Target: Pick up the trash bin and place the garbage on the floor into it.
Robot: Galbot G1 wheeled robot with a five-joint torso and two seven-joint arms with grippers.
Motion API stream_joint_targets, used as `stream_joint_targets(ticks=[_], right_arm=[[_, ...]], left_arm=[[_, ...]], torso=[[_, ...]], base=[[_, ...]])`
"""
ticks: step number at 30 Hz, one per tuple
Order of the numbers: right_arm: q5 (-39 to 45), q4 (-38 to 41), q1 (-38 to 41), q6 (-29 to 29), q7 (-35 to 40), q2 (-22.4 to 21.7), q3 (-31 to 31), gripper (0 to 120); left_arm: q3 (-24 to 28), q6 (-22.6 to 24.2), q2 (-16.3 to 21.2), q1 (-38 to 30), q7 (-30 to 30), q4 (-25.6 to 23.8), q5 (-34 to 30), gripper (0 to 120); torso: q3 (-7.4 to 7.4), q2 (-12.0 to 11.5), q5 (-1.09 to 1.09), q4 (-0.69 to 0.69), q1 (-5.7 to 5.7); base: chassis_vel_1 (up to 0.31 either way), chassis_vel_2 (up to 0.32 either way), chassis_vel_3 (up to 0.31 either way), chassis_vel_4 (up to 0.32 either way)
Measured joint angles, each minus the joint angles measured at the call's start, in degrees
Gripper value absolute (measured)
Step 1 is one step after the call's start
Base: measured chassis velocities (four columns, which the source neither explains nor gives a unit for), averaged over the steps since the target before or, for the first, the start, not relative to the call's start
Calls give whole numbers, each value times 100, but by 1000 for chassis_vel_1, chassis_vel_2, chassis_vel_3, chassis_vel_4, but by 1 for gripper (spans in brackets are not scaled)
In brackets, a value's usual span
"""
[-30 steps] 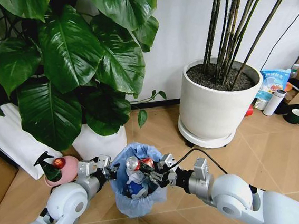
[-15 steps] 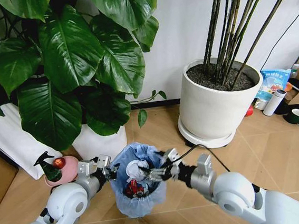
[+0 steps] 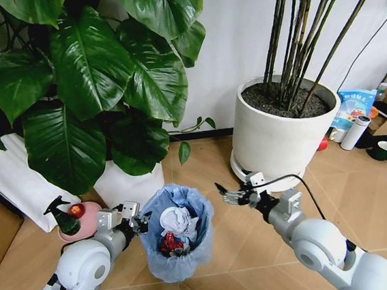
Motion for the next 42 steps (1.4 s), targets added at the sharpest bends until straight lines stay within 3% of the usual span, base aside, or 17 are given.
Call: stream_joint_targets(ticks=[5,15,42], right_arm=[[-513,-173,-738,269,-168,361,964,100],[-677,-55,-1500,265,-471,1049,1951,100],[-805,-106,-1650,295,-722,1180,2041,100]], left_arm=[[-9,-9,-17,8,12,3,3,0],[-25,-13,-32,-31,41,33,-7,0],[-16,-14,-42,66,44,5,5,0]], torso=[[0,0,-1,-1,0],[0,0,-1,-1,0],[0,0,-1,-1,0]], base=[[0,0,0,0],[0,0,0,0],[2,-2,-1,2]])
